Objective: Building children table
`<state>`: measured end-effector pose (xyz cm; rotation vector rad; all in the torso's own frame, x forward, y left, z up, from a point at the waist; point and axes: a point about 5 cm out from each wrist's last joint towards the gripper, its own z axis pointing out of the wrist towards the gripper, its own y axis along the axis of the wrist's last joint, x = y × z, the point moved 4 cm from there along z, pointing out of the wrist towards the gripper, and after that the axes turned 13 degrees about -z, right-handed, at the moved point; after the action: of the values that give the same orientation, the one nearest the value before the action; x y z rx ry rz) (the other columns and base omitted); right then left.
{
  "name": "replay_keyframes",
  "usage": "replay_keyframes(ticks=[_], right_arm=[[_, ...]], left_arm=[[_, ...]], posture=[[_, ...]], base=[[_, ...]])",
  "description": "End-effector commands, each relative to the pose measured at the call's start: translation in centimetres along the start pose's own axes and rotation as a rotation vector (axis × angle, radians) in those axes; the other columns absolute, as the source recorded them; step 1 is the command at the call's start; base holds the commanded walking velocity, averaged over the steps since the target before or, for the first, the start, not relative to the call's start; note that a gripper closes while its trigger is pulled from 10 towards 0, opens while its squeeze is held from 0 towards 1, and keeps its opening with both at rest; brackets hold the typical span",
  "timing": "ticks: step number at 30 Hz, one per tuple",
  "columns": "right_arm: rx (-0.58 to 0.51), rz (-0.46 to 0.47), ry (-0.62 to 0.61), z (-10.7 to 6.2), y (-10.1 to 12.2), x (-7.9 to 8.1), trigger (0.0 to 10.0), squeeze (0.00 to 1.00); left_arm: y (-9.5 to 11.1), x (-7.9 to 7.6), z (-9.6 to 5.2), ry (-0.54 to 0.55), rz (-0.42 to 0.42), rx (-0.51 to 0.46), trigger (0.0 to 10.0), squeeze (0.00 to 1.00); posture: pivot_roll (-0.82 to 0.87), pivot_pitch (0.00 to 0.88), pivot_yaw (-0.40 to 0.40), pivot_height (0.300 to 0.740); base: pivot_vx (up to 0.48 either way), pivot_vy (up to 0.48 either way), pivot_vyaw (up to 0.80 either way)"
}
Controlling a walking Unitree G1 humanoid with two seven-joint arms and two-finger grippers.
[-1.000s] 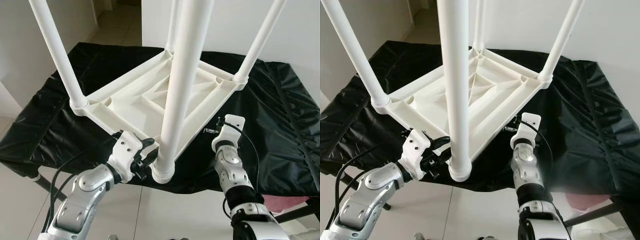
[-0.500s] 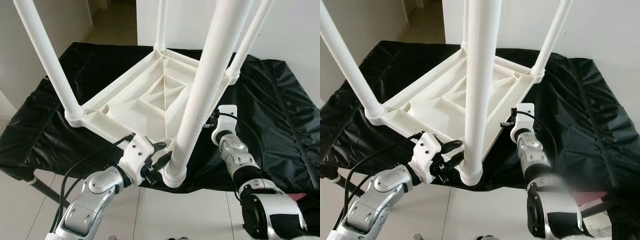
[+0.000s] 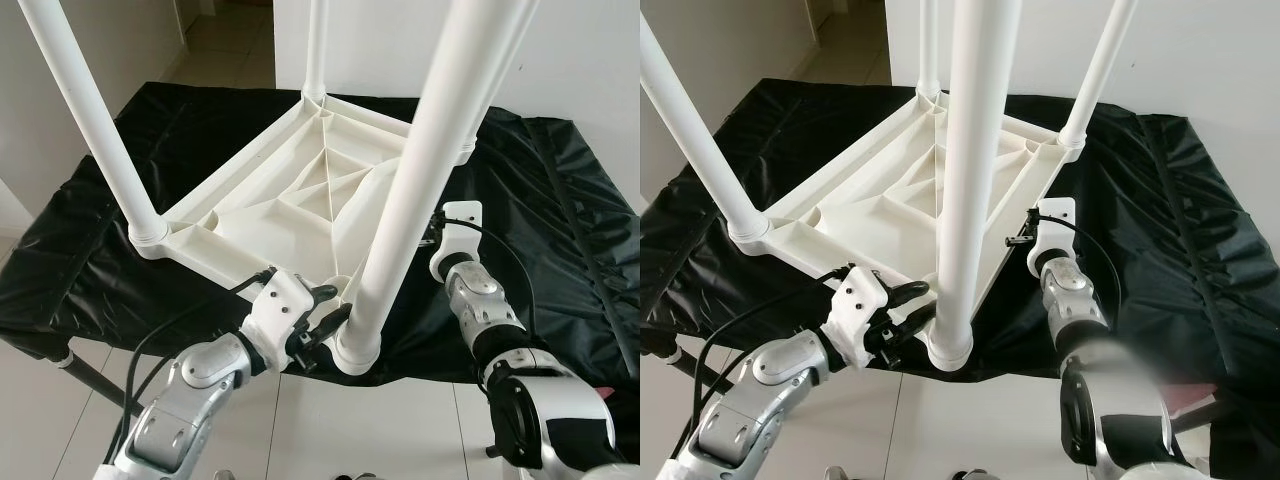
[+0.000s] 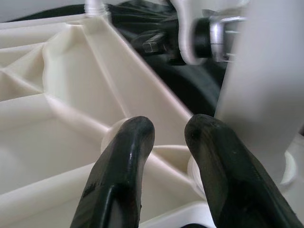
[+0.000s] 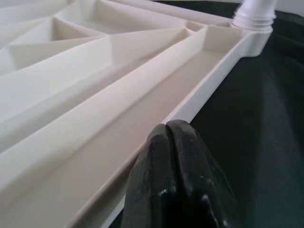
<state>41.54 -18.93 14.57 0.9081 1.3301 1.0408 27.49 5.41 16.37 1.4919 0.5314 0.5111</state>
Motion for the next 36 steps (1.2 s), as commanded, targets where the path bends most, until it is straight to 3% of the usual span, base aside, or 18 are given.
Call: replay_keyframes(ticks=[1,3,8,9,10,11,12,13,14,15,18,21,25,26,29,36], right_arm=[[-0.015,0.010,0.008,-0.3,-0.1,0.2,10.0,0.00],[-0.083,0.008,0.043,-1.8,0.2,0.6,10.0,0.00],[-0.158,0.014,0.112,-4.8,0.8,0.9,10.0,0.01],[-0.168,0.018,0.124,-5.7,0.9,0.8,10.0,0.09],[-0.168,0.018,0.124,-5.7,0.9,0.8,10.0,0.09],[-0.174,0.017,0.131,-6.4,0.9,0.6,10.0,0.21],[-0.176,0.017,0.137,-7.0,1.0,0.5,10.0,0.22],[-0.183,0.018,0.161,-7.7,1.1,0.6,10.0,0.48],[-0.187,0.019,0.179,-8.2,1.2,0.6,10.0,0.48],[-0.198,0.016,0.223,-9.1,1.4,0.8,10.0,1.00],[-0.205,0.014,0.254,-9.7,1.6,1.0,10.0,1.00],[-0.236,-0.005,0.374,-11.7,2.6,0.9,10.0,1.00],[-0.245,-0.010,0.455,-12.4,3.4,0.8,10.0,1.00],[-0.235,-0.032,0.539,-13.1,3.8,0.9,10.0,1.00],[-0.227,-0.046,0.569,-13.4,3.8,0.9,10.0,1.00],[-0.151,-0.083,0.842,-16.2,3.4,1.3,10.0,1.00]], left_arm=[[0.1,0.8,-0.3,0.034,0.022,-0.002,10.0,0.00],[0.6,2.0,-0.9,0.048,0.037,-0.008,10.0,0.00],[0.9,2.8,-1.4,0.042,0.061,0.006,10.0,0.00],[0.9,3.0,-1.5,0.046,0.079,0.015,10.0,0.00],[0.9,3.0,-1.5,0.046,0.079,0.015,10.0,0.00],[0.9,3.3,-1.7,0.050,0.077,0.022,10.0,0.00],[0.9,3.4,-1.8,0.049,0.071,0.025,10.0,0.00],[1.0,3.5,-2.0,0.037,0.079,0.025,10.0,0.00],[1.1,3.5,-2.1,0.027,0.086,0.024,10.0,0.00],[0.9,3.5,-2.4,0.013,0.098,0.042,10.0,0.00],[0.7,3.5,-2.6,0.004,0.106,0.056,10.0,0.00],[-0.8,3.4,-3.5,-0.063,0.192,0.159,10.0,0.00],[-1.0,3.6,-3.8,-0.085,0.201,0.179,10.0,0.00],[-0.8,4.1,-3.9,-0.088,0.205,0.182,10.0,0.00],[-0.7,4.3,-4.0,-0.088,0.209,0.181,10.0,0.00],[-0.8,5.7,-4.7,-0.059,0.264,0.208,10.0,0.00]], posture=[[0.03,0.110,-0.024,0.740],[0.01,0.116,-0.017,0.740],[0.01,0.123,-0.011,0.740],[0.00,0.126,-0.010,0.740],[0.00,0.126,-0.010,0.740],[0.00,0.125,-0.010,0.740],[0.00,0.125,-0.010,0.740],[-0.01,0.126,-0.010,0.740],[-0.01,0.126,-0.010,0.740],[-0.01,0.125,-0.006,0.740],[-0.01,0.125,-0.006,0.740],[-0.02,0.122,0.007,0.740],[-0.02,0.119,0.010,0.740],[-0.02,0.117,0.011,0.740],[-0.02,0.116,0.011,0.740],[-0.02,0.113,0.008,0.740]], base=[[0.000,0.000,0.00],[0.000,0.000,0.00],[0.000,0.000,0.00],[0.000,0.000,0.00],[0.000,0.000,0.00],[0.000,0.000,0.00],[0.000,0.000,0.00],[0.000,0.000,0.00],[0.000,0.000,0.00],[0.000,0.000,0.00],[0.000,0.000,0.00],[0.000,0.000,0.00],[0.000,0.000,0.00],[0.000,0.000,0.00],[0.000,0.000,0.00],[0.000,0.000,0.00]])
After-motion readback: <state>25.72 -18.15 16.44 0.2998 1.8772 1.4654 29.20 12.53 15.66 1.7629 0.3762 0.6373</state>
